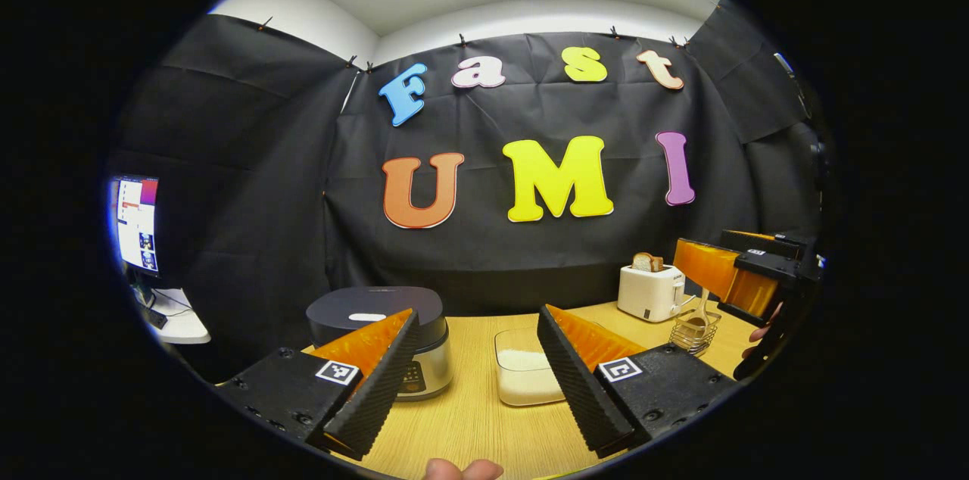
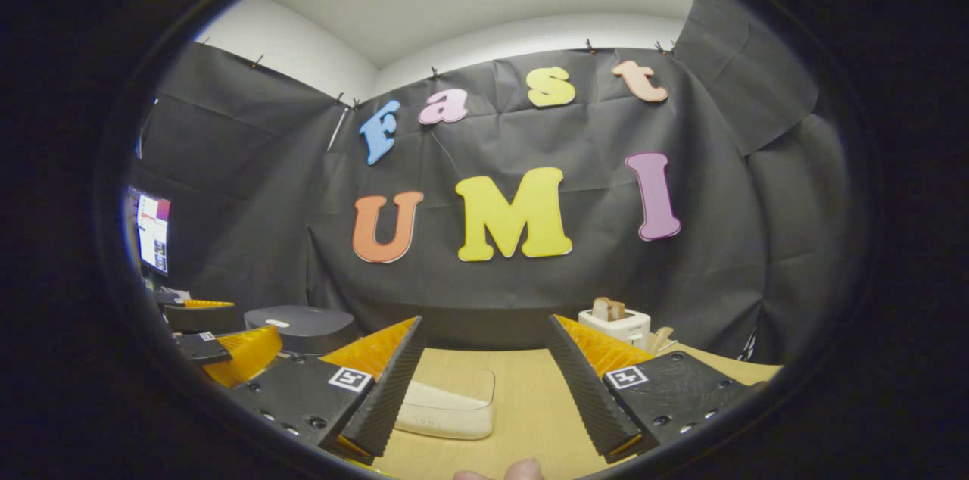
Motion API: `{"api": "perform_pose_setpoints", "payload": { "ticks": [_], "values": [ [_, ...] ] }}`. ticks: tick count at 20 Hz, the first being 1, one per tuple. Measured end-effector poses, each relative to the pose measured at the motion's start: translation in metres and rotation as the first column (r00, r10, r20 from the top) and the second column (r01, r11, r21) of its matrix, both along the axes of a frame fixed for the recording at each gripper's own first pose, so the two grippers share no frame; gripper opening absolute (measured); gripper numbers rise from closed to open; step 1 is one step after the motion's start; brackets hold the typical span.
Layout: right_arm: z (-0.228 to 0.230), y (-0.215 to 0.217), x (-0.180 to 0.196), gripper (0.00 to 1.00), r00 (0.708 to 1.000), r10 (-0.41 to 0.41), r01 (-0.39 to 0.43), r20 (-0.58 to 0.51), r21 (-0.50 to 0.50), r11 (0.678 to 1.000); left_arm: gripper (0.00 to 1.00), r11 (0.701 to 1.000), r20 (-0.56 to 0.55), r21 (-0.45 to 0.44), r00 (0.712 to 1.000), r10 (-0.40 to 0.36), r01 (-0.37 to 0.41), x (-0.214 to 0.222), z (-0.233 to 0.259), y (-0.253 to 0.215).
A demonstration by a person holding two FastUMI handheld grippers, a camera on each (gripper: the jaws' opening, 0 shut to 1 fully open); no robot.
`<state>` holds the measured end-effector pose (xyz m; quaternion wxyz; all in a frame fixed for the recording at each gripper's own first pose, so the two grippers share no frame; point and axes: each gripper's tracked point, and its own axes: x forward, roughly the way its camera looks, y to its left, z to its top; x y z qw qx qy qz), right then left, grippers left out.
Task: Close the left gripper, press the button to open the rice cooker; take a wooden spoon from the chopstick holder with the right hand, scoop a spoonful of rice and pour it into the rice cooker, then put the wooden spoon back into the chopstick holder.
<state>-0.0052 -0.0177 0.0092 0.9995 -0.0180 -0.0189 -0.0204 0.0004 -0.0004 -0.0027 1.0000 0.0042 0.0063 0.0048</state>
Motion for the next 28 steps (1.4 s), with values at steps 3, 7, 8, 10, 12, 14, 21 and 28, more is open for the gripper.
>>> {"api": "perform_pose_setpoints", "payload": {
  "ticks": [3,7,8,10,12,14,21,28],
  "values": [
    [-0.001,-0.003,0.000,0.95,1.000,0.000,0.000,-0.007,0.003,1.000,0.99,1.000,0.000,-0.003,1.000,-0.002,0.002,0.000,0.000,-0.001],
    [0.001,-0.011,0.000,0.95,1.000,-0.002,0.002,-0.007,0.010,1.000,0.99,1.000,-0.010,-0.009,1.000,0.004,-0.005,0.000,-0.002,0.001],
    [0.001,-0.015,0.000,0.92,1.000,-0.004,0.004,-0.007,0.011,1.000,0.99,1.000,-0.016,-0.012,1.000,0.012,-0.012,0.002,-0.003,0.001],
    [0.000,-0.025,0.002,0.95,1.000,-0.008,0.008,-0.006,0.026,1.000,0.99,1.000,-0.031,-0.027,0.999,0.015,-0.016,0.003,-0.008,-0.001],
    [0.001,-0.037,0.006,0.95,1.000,-0.014,0.014,-0.007,0.053,0.998,0.99,0.999,-0.052,-0.018,0.998,0.027,-0.028,0.007,-0.015,-0.003],
    [-0.003,-0.045,0.009,0.99,1.000,-0.006,0.007,-0.020,0.066,0.998,0.99,0.998,-0.062,-0.001,0.996,0.059,-0.059,0.014,-0.017,0.003],
    [-0.023,-0.083,0.019,0.92,0.997,0.028,-0.022,-0.077,0.083,0.996,0.99,0.985,-0.110,0.099,0.982,0.152,-0.141,0.048,0.004,0.045],
    [-0.018,-0.124,0.024,0.96,0.998,-0.002,0.008,-0.062,0.094,0.996,0.98,0.979,-0.223,0.118,0.957,0.188,-0.165,0.089,0.023,0.093]
  ]
}}
